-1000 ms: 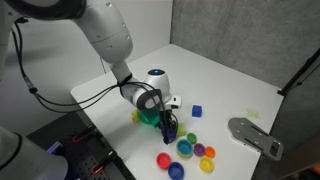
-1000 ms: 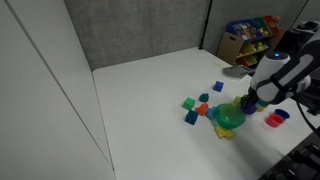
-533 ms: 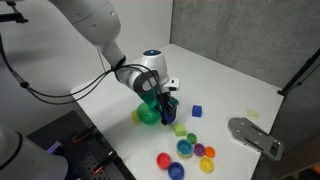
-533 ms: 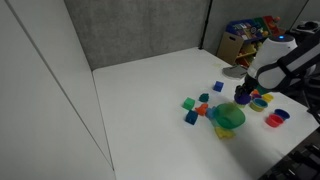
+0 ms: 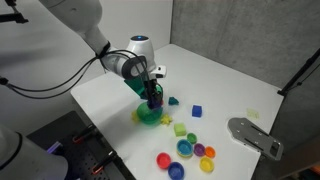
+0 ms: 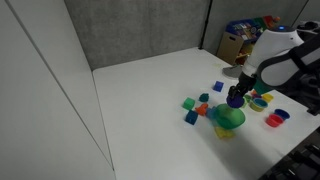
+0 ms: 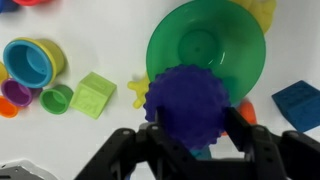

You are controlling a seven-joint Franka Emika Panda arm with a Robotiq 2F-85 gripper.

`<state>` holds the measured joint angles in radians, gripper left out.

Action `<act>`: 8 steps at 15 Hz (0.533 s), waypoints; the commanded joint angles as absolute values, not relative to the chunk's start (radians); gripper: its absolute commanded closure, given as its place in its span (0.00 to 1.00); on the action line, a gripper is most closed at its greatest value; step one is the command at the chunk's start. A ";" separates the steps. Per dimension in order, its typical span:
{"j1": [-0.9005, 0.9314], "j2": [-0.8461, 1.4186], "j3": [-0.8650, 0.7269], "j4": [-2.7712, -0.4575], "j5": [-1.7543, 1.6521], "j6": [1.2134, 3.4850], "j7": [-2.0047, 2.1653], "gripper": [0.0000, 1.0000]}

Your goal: Put the purple ball in the big green bowl

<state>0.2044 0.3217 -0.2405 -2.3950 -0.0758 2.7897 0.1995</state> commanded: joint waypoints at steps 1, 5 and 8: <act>0.155 0.285 -0.161 -2.415 -0.068 2.707 0.215 0.08; 0.115 0.265 -0.109 -2.397 -0.048 2.574 0.196 0.00; 0.077 0.212 -0.069 -2.375 -0.005 2.421 0.170 0.00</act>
